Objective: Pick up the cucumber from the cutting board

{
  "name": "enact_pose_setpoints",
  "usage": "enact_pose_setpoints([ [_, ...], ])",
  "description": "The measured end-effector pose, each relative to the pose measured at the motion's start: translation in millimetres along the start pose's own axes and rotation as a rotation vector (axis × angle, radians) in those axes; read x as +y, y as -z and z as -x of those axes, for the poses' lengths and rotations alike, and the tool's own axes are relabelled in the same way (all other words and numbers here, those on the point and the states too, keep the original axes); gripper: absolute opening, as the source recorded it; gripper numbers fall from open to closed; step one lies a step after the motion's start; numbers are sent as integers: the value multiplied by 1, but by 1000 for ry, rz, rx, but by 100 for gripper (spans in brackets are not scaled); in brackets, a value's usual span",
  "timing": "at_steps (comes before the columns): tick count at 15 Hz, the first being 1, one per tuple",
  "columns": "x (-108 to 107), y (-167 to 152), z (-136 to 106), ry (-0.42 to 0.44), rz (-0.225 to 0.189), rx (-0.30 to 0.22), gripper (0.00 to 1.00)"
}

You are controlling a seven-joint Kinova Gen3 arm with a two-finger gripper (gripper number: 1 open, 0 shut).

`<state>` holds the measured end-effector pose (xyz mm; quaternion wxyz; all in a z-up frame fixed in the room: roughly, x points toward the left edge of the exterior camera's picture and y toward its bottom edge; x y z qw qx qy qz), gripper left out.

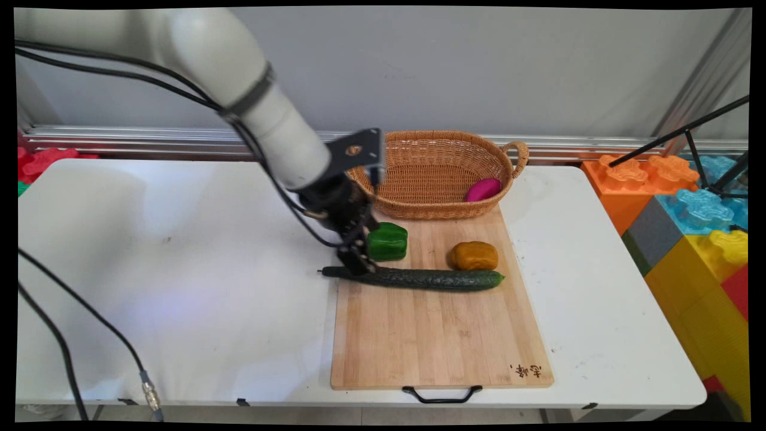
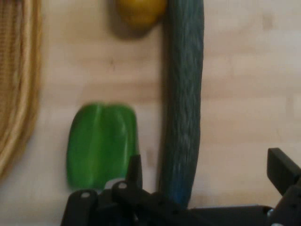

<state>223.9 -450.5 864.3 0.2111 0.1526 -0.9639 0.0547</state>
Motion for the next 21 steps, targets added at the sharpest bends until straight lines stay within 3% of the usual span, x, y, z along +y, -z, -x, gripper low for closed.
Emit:
enact_pose_setpoints([
  [8, -2, -72, -33, -85, 5, 30, 100],
  [17, -4, -116, -44, -136, 8, 26, 100],
  [18, -4, -119, -45, -139, 8, 26, 0],
  [21, -5, -124, -46, -146, 9, 21, 0],
])
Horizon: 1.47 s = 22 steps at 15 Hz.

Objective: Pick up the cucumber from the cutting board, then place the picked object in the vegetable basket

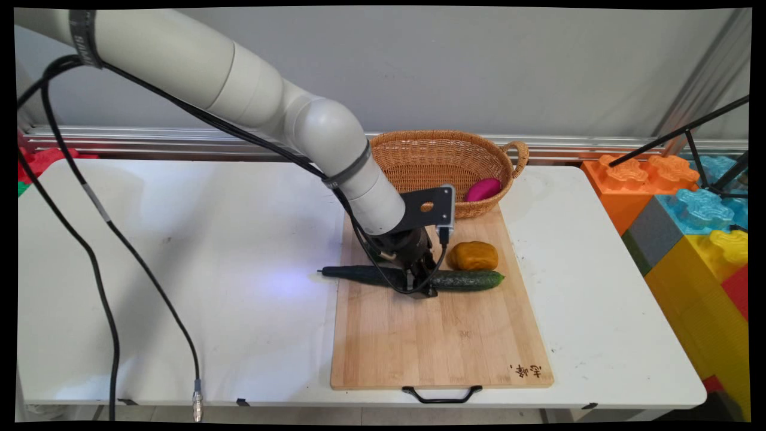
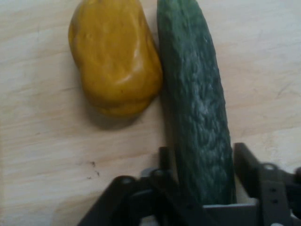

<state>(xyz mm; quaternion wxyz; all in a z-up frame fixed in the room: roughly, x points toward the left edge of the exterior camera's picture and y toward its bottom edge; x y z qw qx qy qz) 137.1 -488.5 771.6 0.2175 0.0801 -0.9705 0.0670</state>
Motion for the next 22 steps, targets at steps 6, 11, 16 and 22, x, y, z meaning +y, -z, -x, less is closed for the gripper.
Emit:
enact_pose_setpoints([
  [6, 2, 1, -1, 19, 25, -22, 0],
  [11, 8, 36, -31, 68, 90, 19, 0],
  [16, -6, 67, -70, 97, 82, 73, 0],
  [22, -76, 95, -93, 80, -100, 90, 0],
])
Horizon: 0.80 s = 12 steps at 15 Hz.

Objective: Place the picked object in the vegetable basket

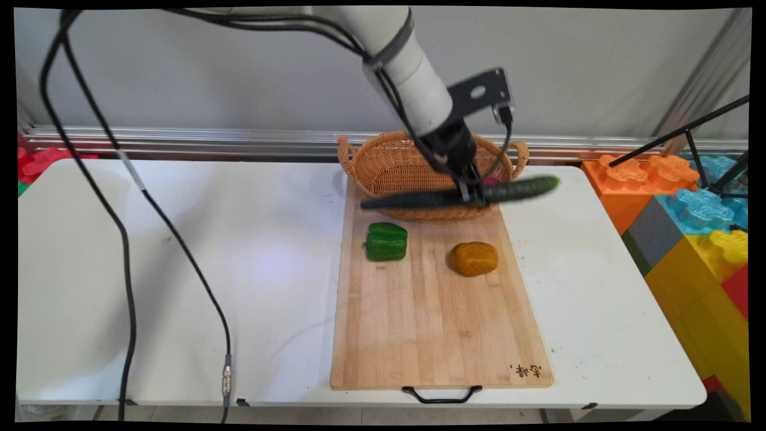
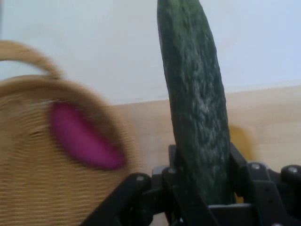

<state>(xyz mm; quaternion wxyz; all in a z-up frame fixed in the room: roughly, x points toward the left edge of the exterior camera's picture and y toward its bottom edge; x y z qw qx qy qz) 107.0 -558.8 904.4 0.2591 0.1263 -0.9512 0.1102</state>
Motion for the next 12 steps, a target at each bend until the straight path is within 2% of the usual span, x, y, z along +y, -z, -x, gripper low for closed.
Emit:
enact_pose_setpoints([
  [2, -32, -2, 1, -11, -84, -6, 0],
  [5, -69, -12, 7, -21, -169, -8, 0],
  [8, -98, -28, 15, -40, -223, -3, 0],
  [12, -125, -44, 26, -54, -271, 7, 0],
])
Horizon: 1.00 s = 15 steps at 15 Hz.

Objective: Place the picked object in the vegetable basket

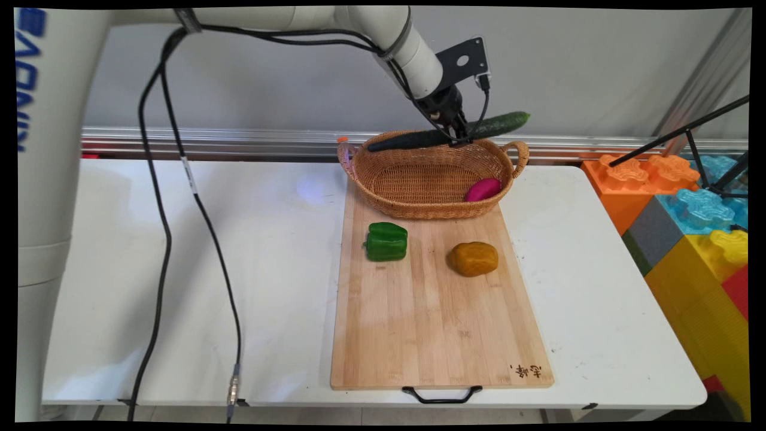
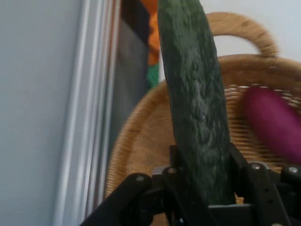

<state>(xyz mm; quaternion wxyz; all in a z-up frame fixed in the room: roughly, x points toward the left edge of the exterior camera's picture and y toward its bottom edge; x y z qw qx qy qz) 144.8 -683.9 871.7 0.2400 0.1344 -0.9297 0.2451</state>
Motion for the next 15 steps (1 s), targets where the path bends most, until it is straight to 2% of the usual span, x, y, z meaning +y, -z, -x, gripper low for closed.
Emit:
enact_pose_setpoints([
  [4, -13, -23, 19, 14, -23, 6, 0],
  [9, -13, -38, 39, 60, -12, 10, 0],
  [10, -12, -39, 41, 67, -9, 11, 100],
  [15, -4, -40, 44, 133, 22, 31, 100],
])
